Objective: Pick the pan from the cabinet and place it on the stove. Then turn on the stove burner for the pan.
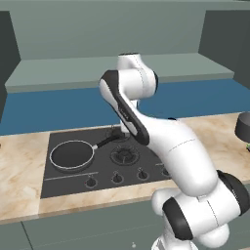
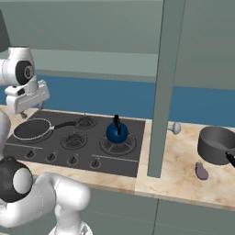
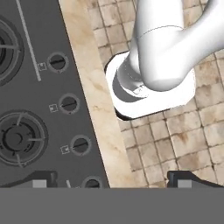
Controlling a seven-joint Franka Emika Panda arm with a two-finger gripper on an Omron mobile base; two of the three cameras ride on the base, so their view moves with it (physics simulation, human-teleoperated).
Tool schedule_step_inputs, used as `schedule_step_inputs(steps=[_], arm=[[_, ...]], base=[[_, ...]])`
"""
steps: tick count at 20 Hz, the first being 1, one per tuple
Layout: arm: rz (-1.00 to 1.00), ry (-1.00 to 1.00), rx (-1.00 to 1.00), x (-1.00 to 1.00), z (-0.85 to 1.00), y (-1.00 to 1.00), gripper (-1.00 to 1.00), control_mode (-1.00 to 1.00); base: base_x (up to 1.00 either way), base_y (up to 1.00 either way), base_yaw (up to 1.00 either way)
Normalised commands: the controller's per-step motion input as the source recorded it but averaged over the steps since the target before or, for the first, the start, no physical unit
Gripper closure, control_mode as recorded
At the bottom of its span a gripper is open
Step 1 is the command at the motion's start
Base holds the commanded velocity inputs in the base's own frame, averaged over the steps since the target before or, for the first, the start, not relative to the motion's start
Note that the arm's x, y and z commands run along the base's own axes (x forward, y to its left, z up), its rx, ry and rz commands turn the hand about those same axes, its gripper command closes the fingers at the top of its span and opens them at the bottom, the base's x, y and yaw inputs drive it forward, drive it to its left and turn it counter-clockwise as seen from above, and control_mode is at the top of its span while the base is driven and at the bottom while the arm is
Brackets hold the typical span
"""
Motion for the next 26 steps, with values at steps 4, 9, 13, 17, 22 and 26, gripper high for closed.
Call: schedule_step_inputs(steps=[4,9,13,17,22,26], arm=[[0.35,0.02,-0.10,-0.02,0.00,0.10,-1.00,-1.00],[0.43,0.00,-0.02,0.00,0.00,0.13,-1.00,-1.00],[0.48,0.00,0.00,0.00,-0.03,0.17,-1.00,-1.00],[0.50,0.00,0.00,0.00,-0.03,0.14,-1.00,-1.00],[0.51,0.00,0.03,0.00,-0.01,0.10,-1.00,-1.00],[0.53,0.00,0.06,0.00,-0.04,0.07,-1.00,-1.00]], base=[[0.00,0.00,0.00],[0.00,0.00,0.00],[0.00,0.00,0.00],[0.00,0.00,0.00],[0.00,0.00,0.00],[0.00,0.00,0.00]])
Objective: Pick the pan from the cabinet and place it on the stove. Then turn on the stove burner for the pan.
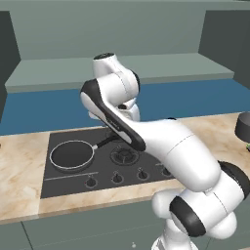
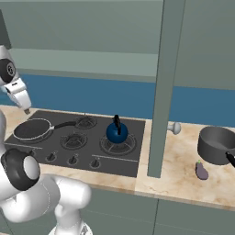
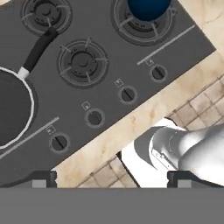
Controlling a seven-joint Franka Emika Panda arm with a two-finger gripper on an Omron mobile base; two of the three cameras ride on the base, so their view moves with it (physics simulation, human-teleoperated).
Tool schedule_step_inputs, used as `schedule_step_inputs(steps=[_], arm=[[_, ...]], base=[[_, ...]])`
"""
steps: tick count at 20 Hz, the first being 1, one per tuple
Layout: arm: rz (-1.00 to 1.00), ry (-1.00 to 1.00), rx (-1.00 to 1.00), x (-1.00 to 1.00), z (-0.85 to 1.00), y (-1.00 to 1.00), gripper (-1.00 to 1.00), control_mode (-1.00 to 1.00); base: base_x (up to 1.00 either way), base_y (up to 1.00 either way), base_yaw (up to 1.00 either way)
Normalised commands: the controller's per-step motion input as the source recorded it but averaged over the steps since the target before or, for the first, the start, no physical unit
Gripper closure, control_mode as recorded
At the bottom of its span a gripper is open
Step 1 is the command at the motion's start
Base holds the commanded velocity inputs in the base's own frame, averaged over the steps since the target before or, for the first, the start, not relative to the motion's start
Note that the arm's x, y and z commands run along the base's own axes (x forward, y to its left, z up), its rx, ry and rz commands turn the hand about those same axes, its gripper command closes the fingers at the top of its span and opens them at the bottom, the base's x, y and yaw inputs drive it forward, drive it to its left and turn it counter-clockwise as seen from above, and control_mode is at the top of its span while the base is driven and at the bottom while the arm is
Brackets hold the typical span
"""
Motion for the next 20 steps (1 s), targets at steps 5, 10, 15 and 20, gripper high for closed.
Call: schedule_step_inputs(steps=[5,10,15,20], arm=[[0.54,0.00,0.08,-0.01,-0.10,0.04,-1.00,-1.00],[0.53,0.00,0.10,-0.08,-0.29,0.01,-1.00,-1.00],[0.39,0.00,0.14,-0.06,-0.57,0.22,-1.00,-1.00],[0.18,-0.01,0.07,0.04,-0.53,0.33,-1.00,-1.00]], base=[[0.00,0.00,0.00],[0.00,0.00,0.00],[0.00,0.00,0.00],[0.00,0.00,0.00]])
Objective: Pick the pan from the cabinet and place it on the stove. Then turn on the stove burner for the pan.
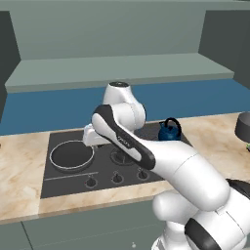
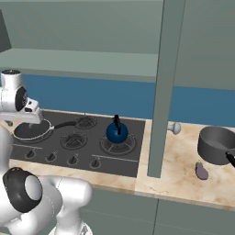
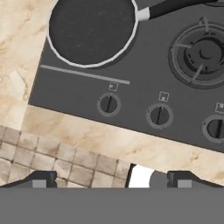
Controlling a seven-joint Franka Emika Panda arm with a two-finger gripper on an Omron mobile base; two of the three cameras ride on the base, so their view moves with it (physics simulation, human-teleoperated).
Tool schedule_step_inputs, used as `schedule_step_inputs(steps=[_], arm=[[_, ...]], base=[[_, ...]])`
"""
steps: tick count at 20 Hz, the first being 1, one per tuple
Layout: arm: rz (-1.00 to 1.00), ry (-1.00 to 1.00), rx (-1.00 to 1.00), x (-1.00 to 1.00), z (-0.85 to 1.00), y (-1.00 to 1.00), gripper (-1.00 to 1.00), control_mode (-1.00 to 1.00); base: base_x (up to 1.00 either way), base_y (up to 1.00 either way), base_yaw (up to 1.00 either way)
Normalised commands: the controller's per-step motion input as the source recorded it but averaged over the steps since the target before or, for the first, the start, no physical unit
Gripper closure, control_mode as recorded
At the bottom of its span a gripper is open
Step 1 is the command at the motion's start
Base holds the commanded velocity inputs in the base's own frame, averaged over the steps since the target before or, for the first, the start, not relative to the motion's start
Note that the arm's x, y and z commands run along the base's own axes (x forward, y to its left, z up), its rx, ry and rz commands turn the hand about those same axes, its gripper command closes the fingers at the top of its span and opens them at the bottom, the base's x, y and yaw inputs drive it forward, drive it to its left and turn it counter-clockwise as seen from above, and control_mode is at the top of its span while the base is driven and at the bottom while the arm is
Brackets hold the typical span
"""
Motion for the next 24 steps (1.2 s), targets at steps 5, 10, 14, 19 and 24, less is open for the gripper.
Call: schedule_step_inputs(steps=[5,10,14,19,24], arm=[[0.01,0.02,-0.01,0.20,-0.32,0.28,-1.00,-1.00],[0.00,0.12,-0.02,0.35,-0.24,0.18,-1.00,-1.00],[0.00,0.16,-0.02,0.15,-0.25,0.08,-1.00,-1.00],[0.00,0.10,-0.04,0.00,-0.21,0.04,-1.00,-1.00],[-0.01,0.00,-0.11,-0.16,-0.12,0.02,-1.00,-1.00]], base=[[0.00,0.00,0.00],[0.00,0.00,0.00],[0.00,0.00,0.00],[0.00,0.00,0.00],[0.00,0.00,0.00]])
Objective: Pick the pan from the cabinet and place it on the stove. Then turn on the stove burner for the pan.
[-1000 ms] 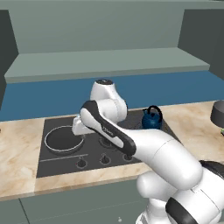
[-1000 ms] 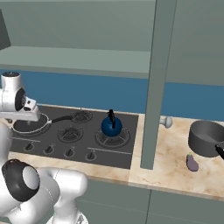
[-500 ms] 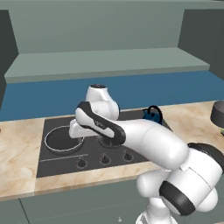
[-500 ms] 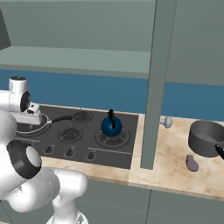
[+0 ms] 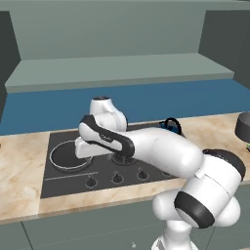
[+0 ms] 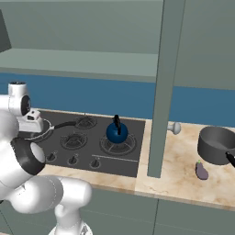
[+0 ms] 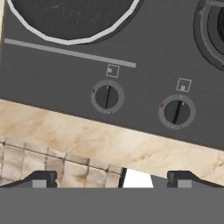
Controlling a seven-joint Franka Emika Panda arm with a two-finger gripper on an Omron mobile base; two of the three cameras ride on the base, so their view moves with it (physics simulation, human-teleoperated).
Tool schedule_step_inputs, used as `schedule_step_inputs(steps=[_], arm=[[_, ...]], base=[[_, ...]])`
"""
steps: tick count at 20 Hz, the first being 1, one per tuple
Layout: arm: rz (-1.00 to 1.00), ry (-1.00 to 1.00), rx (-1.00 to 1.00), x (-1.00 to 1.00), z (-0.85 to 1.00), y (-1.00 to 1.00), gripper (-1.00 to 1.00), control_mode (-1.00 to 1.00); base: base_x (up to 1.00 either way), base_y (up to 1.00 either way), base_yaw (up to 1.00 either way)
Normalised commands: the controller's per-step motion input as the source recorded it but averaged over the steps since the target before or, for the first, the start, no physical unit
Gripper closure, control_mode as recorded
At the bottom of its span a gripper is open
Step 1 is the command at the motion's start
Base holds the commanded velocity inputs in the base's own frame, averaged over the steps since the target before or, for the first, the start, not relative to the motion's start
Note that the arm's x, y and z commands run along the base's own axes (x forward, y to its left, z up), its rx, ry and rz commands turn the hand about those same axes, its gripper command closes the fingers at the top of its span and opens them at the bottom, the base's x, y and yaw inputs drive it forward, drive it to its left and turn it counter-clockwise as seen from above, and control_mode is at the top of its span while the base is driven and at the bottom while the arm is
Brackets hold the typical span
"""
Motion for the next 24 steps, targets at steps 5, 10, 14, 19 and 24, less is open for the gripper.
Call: schedule_step_inputs(steps=[5,10,14,19,24], arm=[[-0.05,-0.03,-0.08,-0.15,-0.10,0.07,-1.00,-1.00],[-0.04,-0.04,0.00,-0.07,-0.10,0.02,-1.00,-1.00],[-0.03,-0.08,0.00,-0.05,-0.16,0.00,-1.00,-1.00],[-0.07,-0.13,0.00,-0.01,-0.21,0.00,-1.00,-1.00],[-0.04,-0.11,0.00,0.00,-0.13,0.00,-1.00,-1.00]], base=[[0.00,0.00,0.00],[0.00,0.00,0.00],[0.00,0.00,0.00],[0.00,0.00,0.00],[0.00,0.00,0.00]])
